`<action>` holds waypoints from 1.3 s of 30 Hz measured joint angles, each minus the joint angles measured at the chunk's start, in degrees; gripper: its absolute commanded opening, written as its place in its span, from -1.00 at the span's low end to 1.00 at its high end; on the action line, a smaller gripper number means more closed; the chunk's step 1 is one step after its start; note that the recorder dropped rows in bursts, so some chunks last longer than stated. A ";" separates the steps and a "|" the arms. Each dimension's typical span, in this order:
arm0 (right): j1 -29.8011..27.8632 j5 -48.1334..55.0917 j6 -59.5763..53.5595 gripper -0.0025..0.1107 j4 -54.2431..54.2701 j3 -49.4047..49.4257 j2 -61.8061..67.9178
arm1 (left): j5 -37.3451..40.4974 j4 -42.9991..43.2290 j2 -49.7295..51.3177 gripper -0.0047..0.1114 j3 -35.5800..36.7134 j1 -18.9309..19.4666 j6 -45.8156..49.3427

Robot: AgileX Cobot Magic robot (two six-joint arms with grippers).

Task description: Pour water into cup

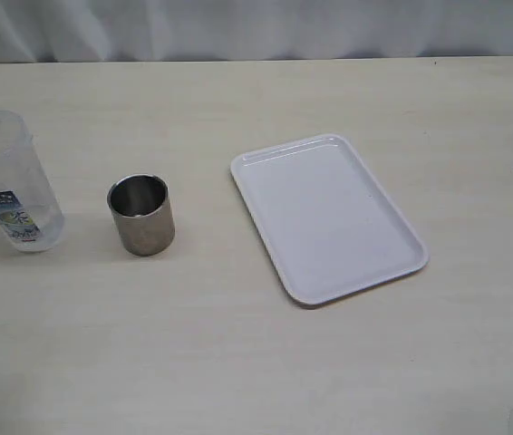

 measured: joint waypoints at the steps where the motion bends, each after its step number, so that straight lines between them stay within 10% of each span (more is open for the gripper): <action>1: 0.00 0.00 0.00 -0.88 0.00 0.00 0.00 | 0.00 0.00 0.00 -0.92 0.00 0.00 0.00; 30: 0.00 -9.71 -1.01 -0.88 -1.29 0.00 0.00 | 0.00 0.00 0.00 -0.92 0.00 0.00 0.00; 39: 0.00 -32.08 7.60 -0.88 -1.52 0.00 0.00 | -28.47 -5.77 0.00 -0.92 0.00 0.00 -2.99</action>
